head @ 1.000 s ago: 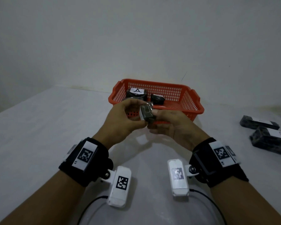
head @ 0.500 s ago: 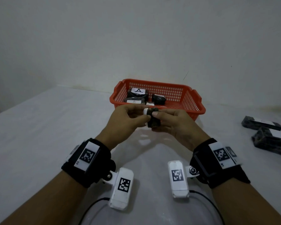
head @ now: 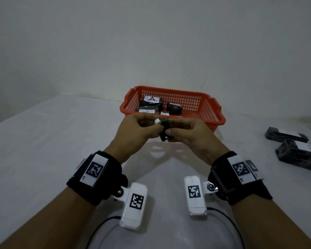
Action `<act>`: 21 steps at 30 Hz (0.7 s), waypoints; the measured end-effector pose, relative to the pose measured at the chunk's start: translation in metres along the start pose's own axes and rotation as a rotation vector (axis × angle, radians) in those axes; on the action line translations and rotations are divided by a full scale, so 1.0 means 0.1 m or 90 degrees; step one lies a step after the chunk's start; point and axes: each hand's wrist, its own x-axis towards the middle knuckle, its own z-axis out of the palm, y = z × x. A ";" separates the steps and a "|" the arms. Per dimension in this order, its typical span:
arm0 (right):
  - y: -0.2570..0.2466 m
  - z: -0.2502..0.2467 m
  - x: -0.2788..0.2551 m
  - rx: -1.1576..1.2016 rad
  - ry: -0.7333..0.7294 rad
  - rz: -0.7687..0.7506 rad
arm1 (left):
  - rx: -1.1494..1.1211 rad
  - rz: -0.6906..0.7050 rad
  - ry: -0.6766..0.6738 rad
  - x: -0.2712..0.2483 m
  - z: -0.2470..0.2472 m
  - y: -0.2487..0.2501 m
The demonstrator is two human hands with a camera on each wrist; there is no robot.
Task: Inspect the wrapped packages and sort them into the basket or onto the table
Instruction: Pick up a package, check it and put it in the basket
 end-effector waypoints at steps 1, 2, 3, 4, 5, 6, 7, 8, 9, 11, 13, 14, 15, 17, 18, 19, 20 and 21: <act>-0.01 0.02 0.01 0.028 -0.005 0.006 | -0.021 -0.004 0.008 0.00 -0.01 0.00; -0.01 0.04 0.01 0.059 -0.009 0.017 | -0.051 -0.008 0.006 0.01 -0.02 0.01; -0.03 0.06 0.01 0.090 -0.010 0.033 | -0.080 -0.012 -0.005 0.01 -0.04 0.01; -0.03 0.07 0.02 0.116 -0.008 0.052 | -0.099 -0.013 -0.018 0.01 -0.05 0.01; -0.03 0.07 0.02 0.139 -0.004 0.073 | -0.105 -0.013 -0.030 0.01 -0.05 0.01; -0.02 0.07 0.02 0.156 0.001 0.087 | -0.104 -0.011 -0.039 0.01 -0.05 0.01; -0.02 0.06 0.03 0.169 0.007 0.091 | -0.100 -0.007 -0.046 0.00 -0.05 0.01; -0.01 0.05 0.03 0.175 0.017 0.085 | -0.090 -0.002 -0.053 0.01 -0.05 0.01; 0.00 0.03 0.04 0.177 0.032 0.074 | -0.078 0.003 -0.061 0.01 -0.04 0.00; 0.02 0.00 0.05 0.170 0.064 0.050 | -0.073 -0.003 -0.082 0.00 -0.04 0.00; 0.05 -0.04 0.06 0.150 0.085 0.033 | -0.095 -0.022 -0.096 -0.01 -0.02 -0.01; 0.06 -0.04 0.06 0.135 0.088 0.031 | -0.093 -0.026 -0.086 -0.01 -0.01 -0.01; 0.07 -0.04 0.06 0.120 0.083 0.031 | -0.078 -0.023 -0.060 -0.01 -0.01 -0.02; 0.06 -0.02 0.06 0.097 0.060 0.036 | -0.049 -0.019 -0.008 0.00 -0.01 -0.03; 0.05 0.00 0.06 0.090 0.052 0.036 | -0.043 -0.020 0.004 0.01 -0.02 -0.04; 0.05 0.02 0.06 0.080 0.052 0.032 | -0.046 -0.023 0.005 0.01 -0.02 -0.03; 0.05 0.03 0.06 0.069 0.058 0.026 | -0.052 -0.028 -0.003 0.01 -0.02 -0.03; 0.06 0.03 0.06 0.059 0.066 0.020 | -0.057 -0.034 -0.014 0.00 -0.02 -0.02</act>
